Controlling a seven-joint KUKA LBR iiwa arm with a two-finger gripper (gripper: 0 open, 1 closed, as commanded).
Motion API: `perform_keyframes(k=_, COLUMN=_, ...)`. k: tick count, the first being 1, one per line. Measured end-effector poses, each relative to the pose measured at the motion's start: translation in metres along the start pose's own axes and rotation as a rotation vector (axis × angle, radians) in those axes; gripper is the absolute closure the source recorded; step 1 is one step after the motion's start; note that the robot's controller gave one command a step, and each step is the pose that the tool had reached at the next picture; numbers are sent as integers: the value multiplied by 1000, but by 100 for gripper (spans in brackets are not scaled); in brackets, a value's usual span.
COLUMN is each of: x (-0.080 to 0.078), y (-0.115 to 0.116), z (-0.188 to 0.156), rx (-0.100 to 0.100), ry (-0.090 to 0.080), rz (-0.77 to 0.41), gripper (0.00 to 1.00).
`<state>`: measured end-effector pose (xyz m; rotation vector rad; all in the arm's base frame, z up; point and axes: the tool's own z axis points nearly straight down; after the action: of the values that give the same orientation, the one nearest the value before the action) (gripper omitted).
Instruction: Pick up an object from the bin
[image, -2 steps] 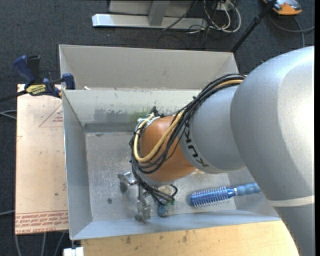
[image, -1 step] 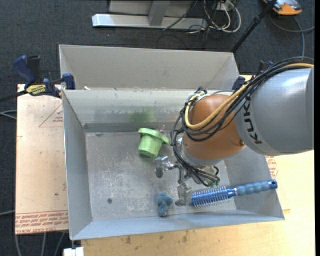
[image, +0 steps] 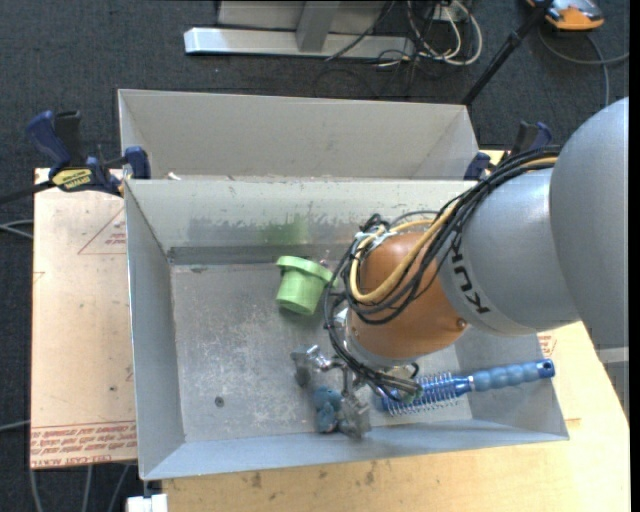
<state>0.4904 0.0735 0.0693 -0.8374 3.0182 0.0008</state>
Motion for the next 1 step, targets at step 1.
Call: perform_keyframes(k=1, x=2, y=1, z=-1, rx=-3, ry=8, rz=1, gripper=100)
